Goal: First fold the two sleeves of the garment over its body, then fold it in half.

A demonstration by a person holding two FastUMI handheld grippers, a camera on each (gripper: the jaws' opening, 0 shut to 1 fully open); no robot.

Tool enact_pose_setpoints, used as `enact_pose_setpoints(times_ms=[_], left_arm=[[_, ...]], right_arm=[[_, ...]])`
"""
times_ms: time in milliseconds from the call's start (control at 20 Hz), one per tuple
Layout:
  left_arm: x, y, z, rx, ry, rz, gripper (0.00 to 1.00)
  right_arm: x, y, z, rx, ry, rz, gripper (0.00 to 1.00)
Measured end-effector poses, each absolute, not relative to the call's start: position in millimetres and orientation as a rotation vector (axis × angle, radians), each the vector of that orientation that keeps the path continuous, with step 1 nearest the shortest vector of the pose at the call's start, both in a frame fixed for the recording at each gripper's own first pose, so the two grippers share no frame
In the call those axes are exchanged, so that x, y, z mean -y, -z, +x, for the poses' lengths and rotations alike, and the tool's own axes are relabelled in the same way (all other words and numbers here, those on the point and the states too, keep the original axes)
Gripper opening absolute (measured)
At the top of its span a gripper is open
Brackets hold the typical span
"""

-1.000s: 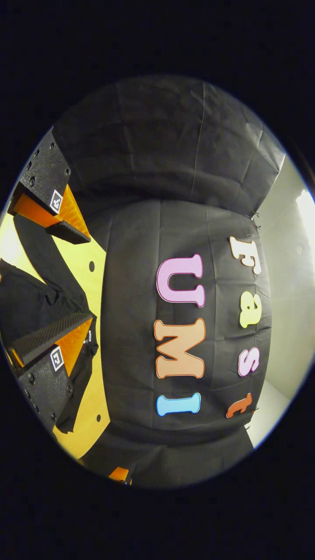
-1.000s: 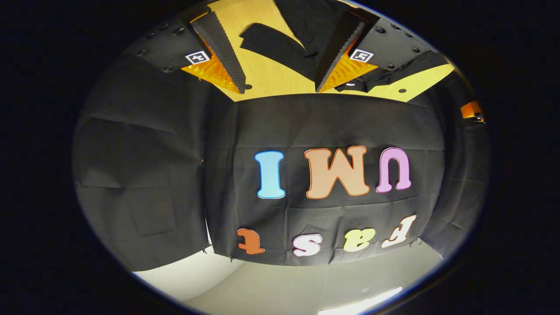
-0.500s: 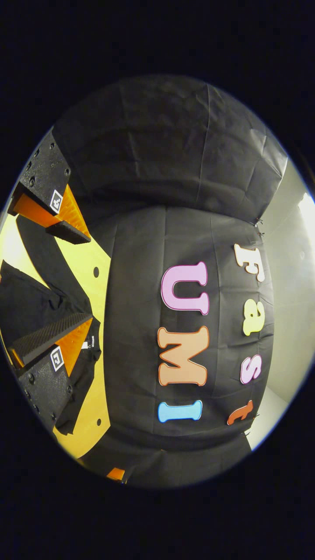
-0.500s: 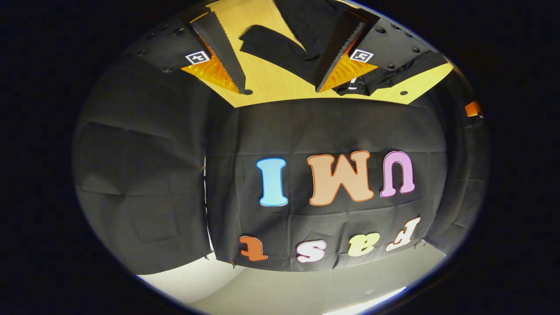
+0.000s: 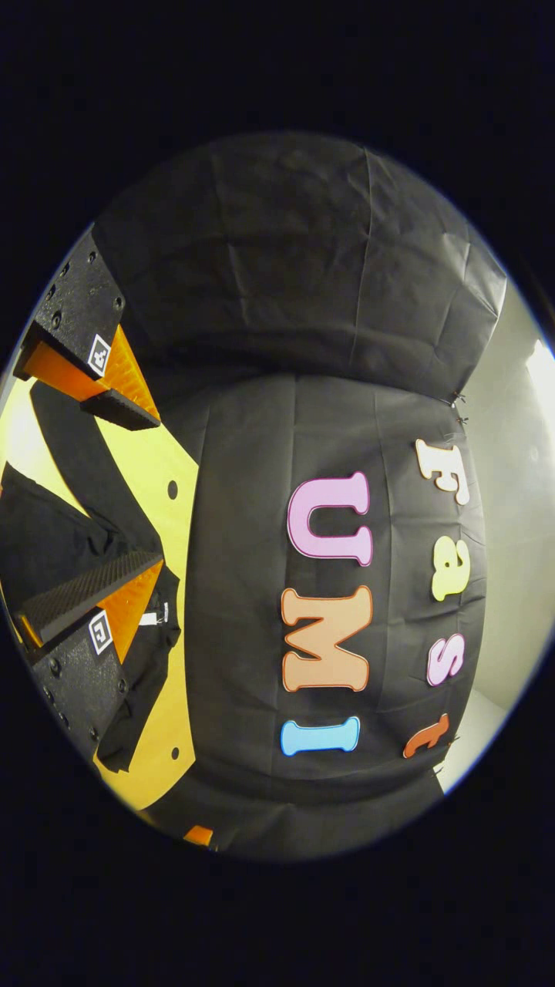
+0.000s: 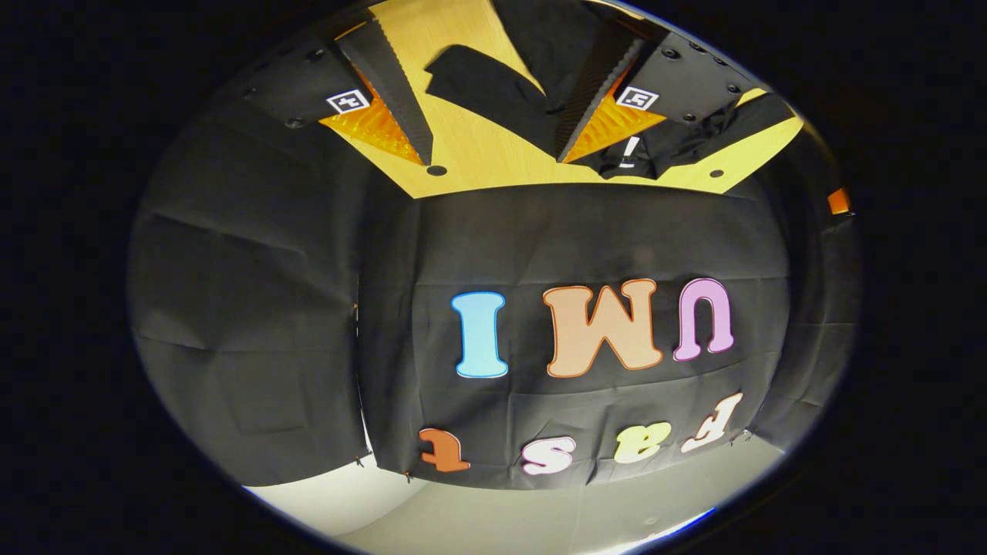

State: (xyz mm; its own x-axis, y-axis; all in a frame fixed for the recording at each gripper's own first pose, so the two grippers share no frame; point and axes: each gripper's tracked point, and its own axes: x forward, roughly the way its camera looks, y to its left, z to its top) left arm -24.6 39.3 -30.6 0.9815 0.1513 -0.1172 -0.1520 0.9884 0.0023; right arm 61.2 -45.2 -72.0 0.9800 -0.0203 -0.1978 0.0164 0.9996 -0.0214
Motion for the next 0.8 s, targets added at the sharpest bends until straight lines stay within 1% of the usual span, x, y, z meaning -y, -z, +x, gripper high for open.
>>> enact_pose_setpoints(times_ms=[450,650,750,800], left_arm=[[-45.5,41.3,-35.3,-0.158,-0.214,-0.002,0.94],[-52.6,45.4,-41.5,-0.180,-0.257,0.017,0.94],[-55.6,48.3,-44.9,-0.192,-0.281,0.031,0.93],[-55.9,49.8,-44.2,-0.201,-0.292,0.038,0.94]], right_arm=[[64.9,124.4,106.0,-0.314,0.002,-0.049,1.00],[70.7,161.9,129.0,-0.397,-0.027,-0.046,0.99],[77.8,181.2,141.3,-0.429,-0.024,-0.069,1.00],[79.1,191.7,145.8,-0.448,-0.028,-0.081,0.98]])
